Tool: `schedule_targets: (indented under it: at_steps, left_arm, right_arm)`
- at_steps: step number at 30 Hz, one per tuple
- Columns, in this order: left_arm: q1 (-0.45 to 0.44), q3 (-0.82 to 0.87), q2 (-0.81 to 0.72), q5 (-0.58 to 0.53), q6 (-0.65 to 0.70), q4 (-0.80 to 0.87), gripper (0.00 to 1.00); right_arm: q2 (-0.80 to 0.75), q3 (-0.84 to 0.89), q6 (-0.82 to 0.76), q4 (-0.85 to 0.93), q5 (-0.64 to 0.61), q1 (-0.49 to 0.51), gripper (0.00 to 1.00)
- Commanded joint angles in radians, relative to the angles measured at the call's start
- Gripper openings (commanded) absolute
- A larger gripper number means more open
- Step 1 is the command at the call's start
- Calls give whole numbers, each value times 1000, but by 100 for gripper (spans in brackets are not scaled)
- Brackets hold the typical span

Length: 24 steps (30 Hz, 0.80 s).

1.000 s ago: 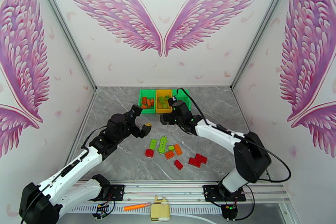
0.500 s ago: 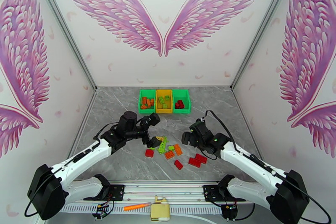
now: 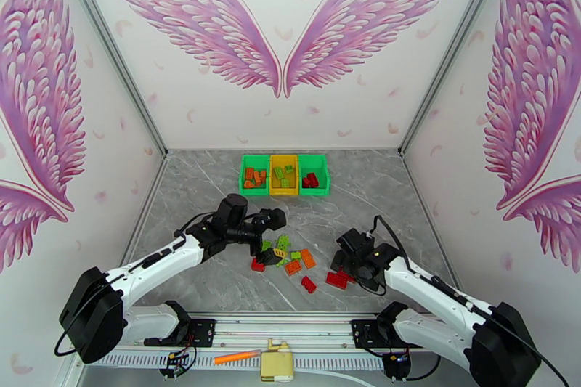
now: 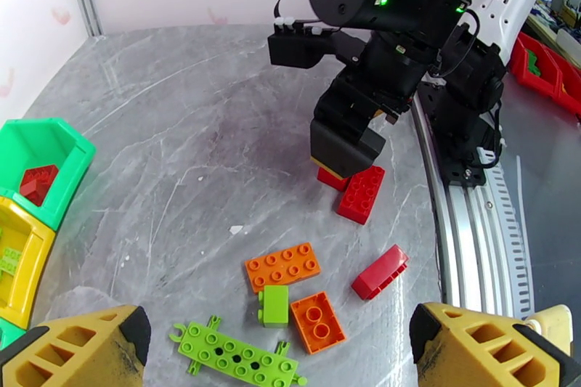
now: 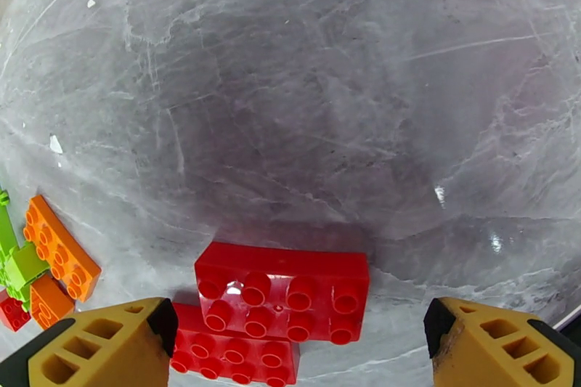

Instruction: Sort the legos into containers by color

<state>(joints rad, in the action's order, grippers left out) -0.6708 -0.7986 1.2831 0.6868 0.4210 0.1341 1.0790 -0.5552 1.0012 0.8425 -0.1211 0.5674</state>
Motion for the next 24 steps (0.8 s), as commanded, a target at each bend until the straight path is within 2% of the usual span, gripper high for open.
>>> schedule_targets:
  at_steps: [1, 5, 10, 20, 24]
  left_arm:
    - [-8, 13, -8, -2, 38, 36, 99]
    - [-9, 15, -11, -17, 47, 44, 99]
    - [-9, 16, -10, -21, 51, 41, 99]
    - [-13, 33, -16, -9, 39, 15, 99]
    - [-16, 45, -21, 3, 33, -7, 99]
  right_arm:
    - [53, -17, -28, -27, 26, -8, 95]
    - [121, -36, -50, -38, 30, -6, 94]
    - [159, -39, -66, -69, 44, -7, 86]
    - [191, -95, -148, -38, 2, -9, 64]
    - [189, -150, -213, -35, -36, -9, 64]
